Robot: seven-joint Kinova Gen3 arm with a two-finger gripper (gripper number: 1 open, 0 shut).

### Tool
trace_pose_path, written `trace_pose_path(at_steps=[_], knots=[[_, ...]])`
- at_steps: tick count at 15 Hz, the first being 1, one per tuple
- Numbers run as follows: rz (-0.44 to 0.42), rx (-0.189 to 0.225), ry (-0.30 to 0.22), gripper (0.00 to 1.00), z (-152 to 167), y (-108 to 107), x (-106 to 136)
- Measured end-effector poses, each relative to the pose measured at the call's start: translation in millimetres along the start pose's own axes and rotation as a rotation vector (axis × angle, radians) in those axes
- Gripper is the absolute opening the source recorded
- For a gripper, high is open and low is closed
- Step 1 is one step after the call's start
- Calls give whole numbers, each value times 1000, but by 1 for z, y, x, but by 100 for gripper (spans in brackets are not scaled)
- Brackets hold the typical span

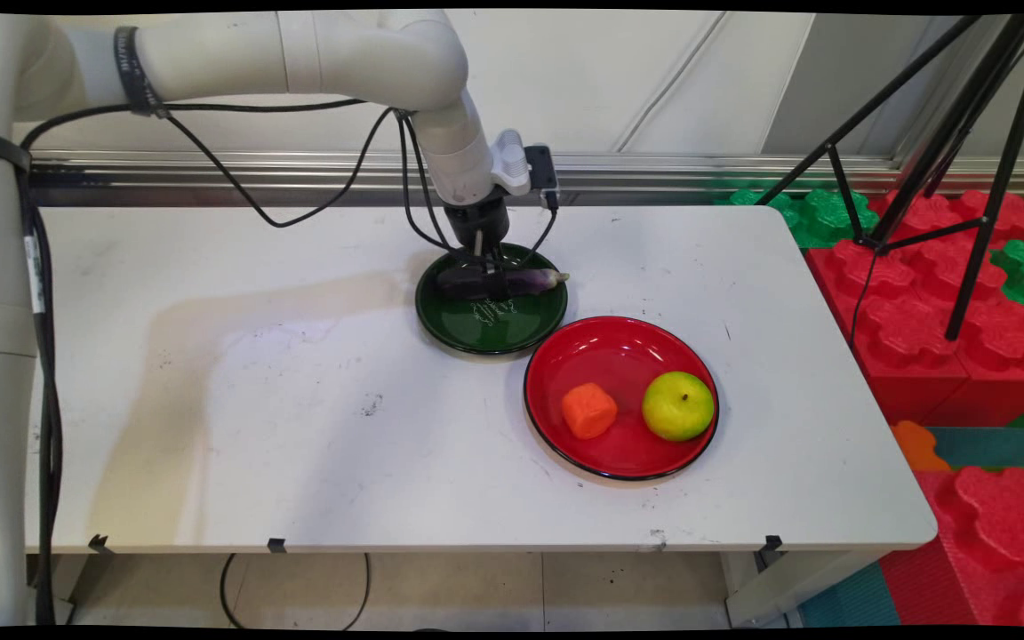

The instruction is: Pick up the eggplant from the green plate, then place the picked object on the table

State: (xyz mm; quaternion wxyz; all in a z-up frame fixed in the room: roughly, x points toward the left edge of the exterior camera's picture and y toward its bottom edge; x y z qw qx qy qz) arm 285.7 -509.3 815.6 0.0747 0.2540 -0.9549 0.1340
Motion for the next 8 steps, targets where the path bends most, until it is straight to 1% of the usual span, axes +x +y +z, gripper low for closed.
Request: trace_pose_path(at_steps=[2, 3, 8], knots=[[-2, -5, -4, 100, 4, -1, 0], [-4, -8, -7, 0, 6, -1, 0], [8, -14, -22, 0, 11, -1, -3]])
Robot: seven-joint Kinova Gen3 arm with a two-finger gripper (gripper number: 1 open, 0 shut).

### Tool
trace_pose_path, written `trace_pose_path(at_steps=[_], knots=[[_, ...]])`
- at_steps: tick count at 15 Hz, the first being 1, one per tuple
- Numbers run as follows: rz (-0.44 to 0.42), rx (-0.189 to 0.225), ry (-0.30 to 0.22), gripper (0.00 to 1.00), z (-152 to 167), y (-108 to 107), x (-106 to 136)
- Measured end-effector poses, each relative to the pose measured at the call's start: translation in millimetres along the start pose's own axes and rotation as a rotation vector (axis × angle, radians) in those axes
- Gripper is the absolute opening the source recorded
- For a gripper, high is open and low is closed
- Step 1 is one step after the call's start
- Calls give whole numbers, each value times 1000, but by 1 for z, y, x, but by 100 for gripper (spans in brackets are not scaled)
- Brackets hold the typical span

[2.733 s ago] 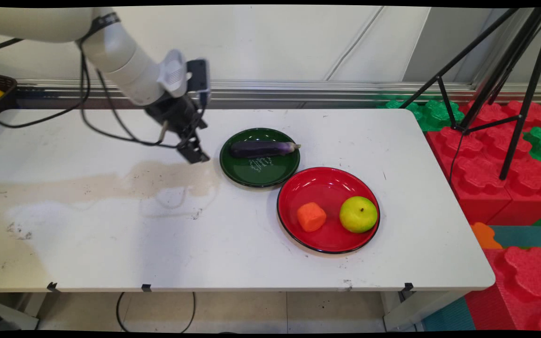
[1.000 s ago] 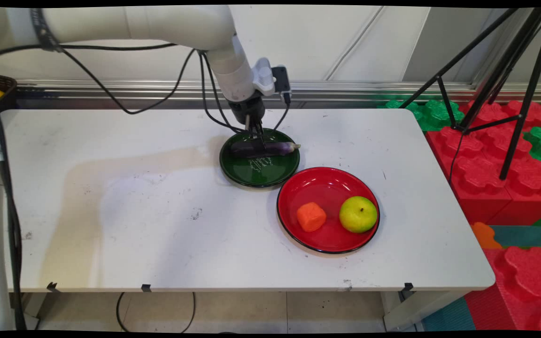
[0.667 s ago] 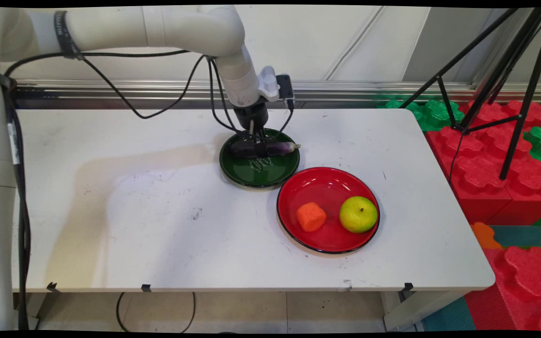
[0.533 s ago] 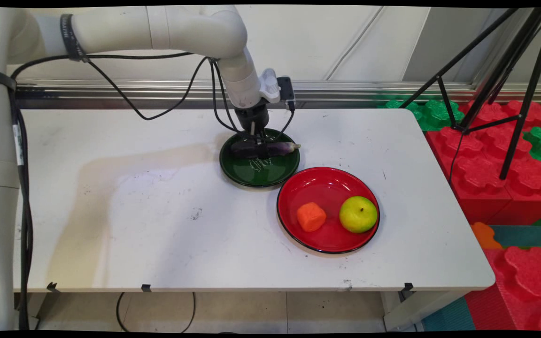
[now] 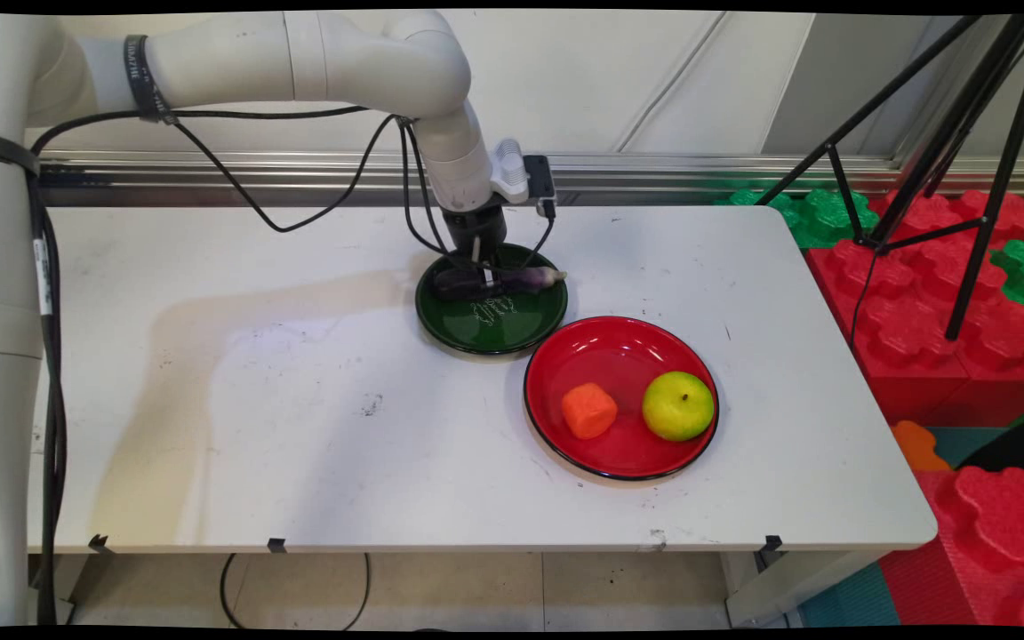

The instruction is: Place the picked object on the table

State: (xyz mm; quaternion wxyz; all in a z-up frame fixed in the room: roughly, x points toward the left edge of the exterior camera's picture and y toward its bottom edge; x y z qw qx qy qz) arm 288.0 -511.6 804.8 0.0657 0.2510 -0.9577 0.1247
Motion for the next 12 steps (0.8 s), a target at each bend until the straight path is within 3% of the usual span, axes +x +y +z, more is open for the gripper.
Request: trace_pose_path(at_steps=[6, 12], knots=[[48, 12, -4, 0, -14, 3, -2], [121, 53, 11, 0, -60, 12, -8]])
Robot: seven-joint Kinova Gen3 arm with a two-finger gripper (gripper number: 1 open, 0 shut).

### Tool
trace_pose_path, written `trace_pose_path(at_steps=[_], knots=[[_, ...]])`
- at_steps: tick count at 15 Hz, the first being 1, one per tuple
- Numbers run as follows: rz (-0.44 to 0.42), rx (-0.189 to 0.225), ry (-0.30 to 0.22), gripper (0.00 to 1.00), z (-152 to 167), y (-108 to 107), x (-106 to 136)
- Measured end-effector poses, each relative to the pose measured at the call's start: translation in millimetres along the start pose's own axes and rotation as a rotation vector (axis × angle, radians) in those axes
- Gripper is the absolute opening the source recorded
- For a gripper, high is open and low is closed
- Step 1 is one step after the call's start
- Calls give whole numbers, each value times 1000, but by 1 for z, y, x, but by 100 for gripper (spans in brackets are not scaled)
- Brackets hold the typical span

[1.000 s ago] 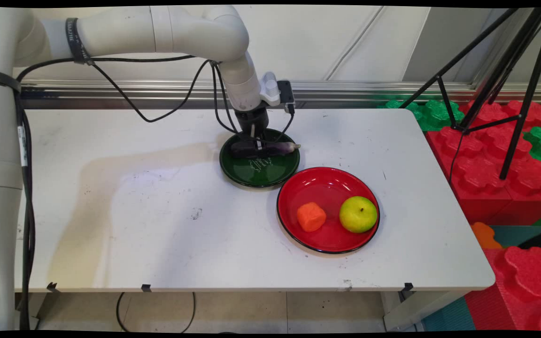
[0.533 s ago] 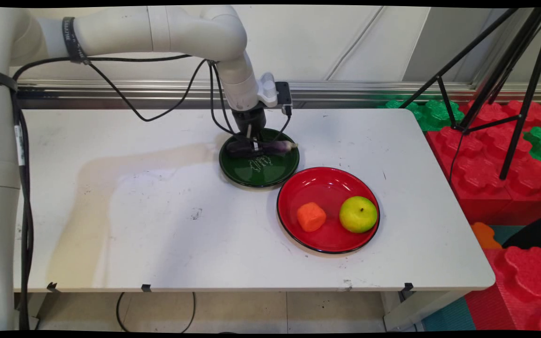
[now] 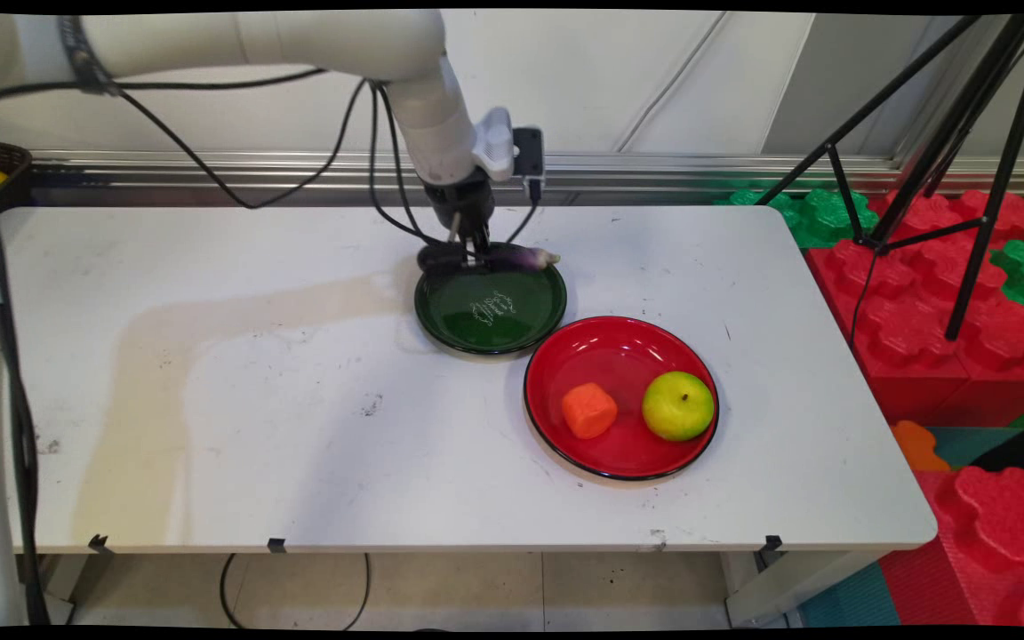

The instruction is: Place the picked object on the table

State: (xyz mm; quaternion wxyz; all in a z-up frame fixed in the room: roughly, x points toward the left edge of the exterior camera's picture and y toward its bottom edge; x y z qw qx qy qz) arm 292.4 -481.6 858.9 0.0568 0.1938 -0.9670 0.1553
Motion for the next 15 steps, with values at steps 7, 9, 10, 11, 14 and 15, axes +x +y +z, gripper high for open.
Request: trace_pose_path(at_steps=[7, 9, 10, 11, 14, 15], knots=[[141, -10, 37, 0, -68, 41, -27], [167, -26, 40, 0, -78, 53, -37], [185, -36, 40, 0, -84, 60, -43], [198, -44, 40, 0, -88, 65, -46], [250, -75, 36, 0, -100, 84, -60], [264, -82, 35, 0, -102, 88, -64]])
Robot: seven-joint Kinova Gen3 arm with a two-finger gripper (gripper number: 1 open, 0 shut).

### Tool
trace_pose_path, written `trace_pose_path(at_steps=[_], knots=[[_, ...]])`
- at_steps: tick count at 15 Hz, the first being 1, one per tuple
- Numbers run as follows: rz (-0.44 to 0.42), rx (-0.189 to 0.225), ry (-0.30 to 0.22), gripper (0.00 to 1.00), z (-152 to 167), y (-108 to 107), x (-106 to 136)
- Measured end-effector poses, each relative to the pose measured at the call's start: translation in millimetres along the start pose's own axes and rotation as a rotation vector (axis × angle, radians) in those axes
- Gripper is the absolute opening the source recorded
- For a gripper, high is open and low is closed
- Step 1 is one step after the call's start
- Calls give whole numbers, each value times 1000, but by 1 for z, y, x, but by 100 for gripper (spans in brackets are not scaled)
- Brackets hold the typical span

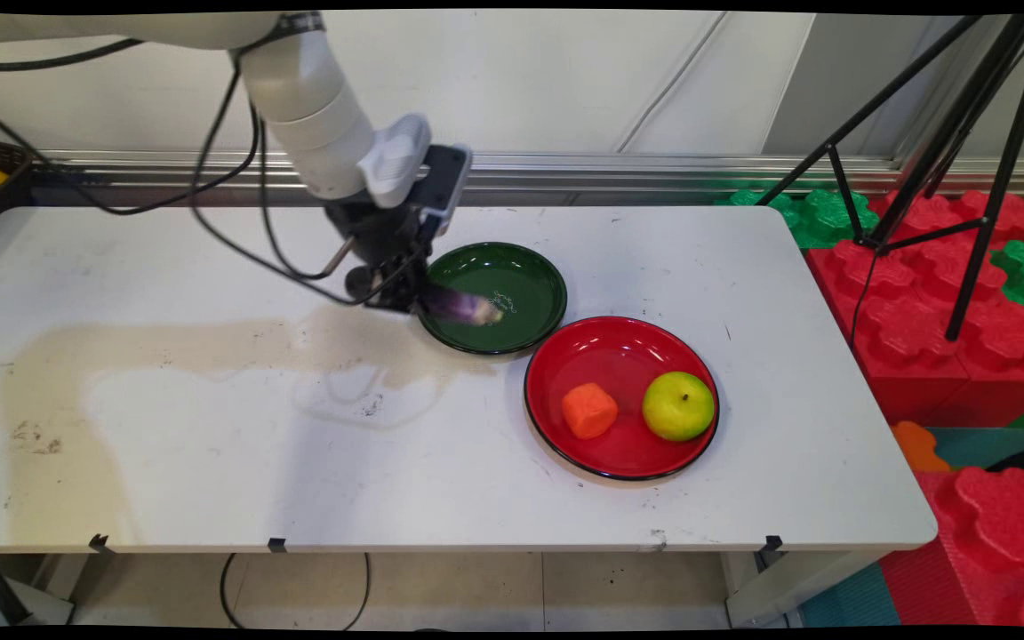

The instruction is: Place the picked object on the table

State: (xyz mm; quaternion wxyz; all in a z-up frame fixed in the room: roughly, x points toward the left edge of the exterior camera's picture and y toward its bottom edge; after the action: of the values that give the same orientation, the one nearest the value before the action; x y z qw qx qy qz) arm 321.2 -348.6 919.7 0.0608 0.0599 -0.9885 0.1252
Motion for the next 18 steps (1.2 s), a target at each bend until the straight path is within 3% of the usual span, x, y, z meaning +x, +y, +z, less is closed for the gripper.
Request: trace_pose_path(at_steps=[8, 18], knots=[[92, -63, -44, 0, 3, 38, -5], [160, -93, -80, 0, 51, 43, 14]])
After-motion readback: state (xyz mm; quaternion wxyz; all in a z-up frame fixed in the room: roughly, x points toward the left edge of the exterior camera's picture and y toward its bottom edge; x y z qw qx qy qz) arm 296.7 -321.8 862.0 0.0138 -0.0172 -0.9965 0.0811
